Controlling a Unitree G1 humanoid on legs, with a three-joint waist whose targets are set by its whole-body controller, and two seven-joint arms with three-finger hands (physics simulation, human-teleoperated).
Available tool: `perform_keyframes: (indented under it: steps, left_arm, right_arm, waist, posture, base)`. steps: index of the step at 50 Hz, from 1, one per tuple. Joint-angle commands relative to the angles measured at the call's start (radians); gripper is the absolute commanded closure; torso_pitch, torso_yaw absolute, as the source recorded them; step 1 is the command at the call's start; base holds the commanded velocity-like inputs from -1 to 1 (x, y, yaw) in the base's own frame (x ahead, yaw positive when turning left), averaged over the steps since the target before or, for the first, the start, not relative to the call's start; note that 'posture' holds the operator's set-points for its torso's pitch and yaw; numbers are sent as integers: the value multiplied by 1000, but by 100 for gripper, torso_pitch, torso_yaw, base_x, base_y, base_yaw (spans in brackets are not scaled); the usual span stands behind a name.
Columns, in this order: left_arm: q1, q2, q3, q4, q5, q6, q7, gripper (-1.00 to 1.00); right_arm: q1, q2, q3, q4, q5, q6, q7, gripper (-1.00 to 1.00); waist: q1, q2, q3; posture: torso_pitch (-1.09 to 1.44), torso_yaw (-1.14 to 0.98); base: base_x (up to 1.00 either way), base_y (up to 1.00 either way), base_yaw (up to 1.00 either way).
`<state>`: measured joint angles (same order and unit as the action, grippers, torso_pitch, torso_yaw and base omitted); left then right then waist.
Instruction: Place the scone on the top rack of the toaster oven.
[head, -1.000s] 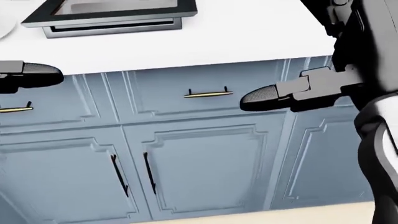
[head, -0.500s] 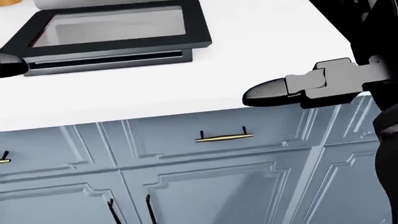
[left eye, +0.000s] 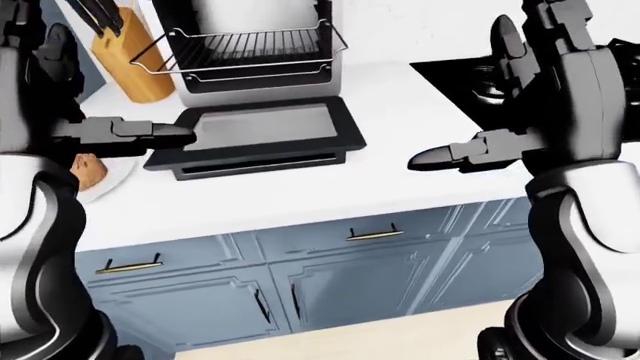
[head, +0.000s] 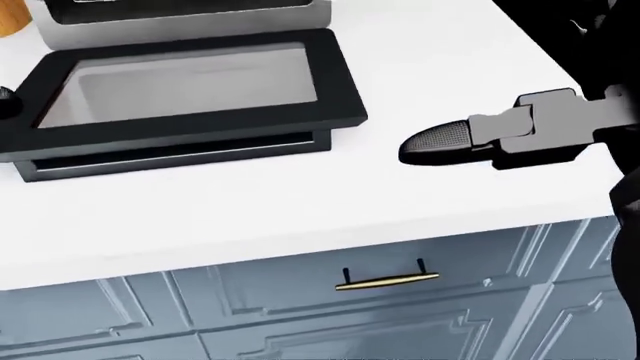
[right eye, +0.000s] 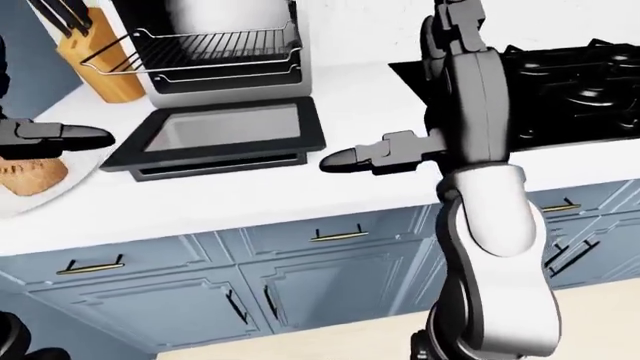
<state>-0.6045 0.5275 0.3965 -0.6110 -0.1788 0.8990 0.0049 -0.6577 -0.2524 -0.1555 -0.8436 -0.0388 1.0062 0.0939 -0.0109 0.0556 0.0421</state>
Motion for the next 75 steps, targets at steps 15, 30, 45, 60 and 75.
perform_keyframes:
  steps: [15,30,45,60,75]
  left_arm:
    - [20,6,15,-24,2,-15,11,-100]
    - [30,-7,7,-18,22,-29,5,-100]
    - [45,-10,21,-39,27,-21,-6,-100]
    - [51,-26,9,-38,47,-30,-10,-100]
    - [43,-24,1,-24,59,-38,-14,-100]
  right_arm:
    - [-9,5,22,13,-13,-51,5,-100]
    - [43,28,20,14,-18,-103,-1,-100]
    - [69,38,26,3,-21,-121,-3,-100]
    - [77,39,20,-11,-1,-123,-5,-100]
    - [74,33,16,-6,3,-126,-1,-100]
  waist:
    - [16,-72,-40]
    - [0,-36,-9]
    - [-4,15,-17]
    - [10,-53,5]
    - [4,-24,-1]
  posture:
    - [0,0]
    - [0,0]
    - [0,0]
    - [0,0]
    - [0,0]
  base:
    - [0,11,0]
    - [0,28,0]
    - [0,26,0]
    - [8,6,0]
    - [27,0,0]
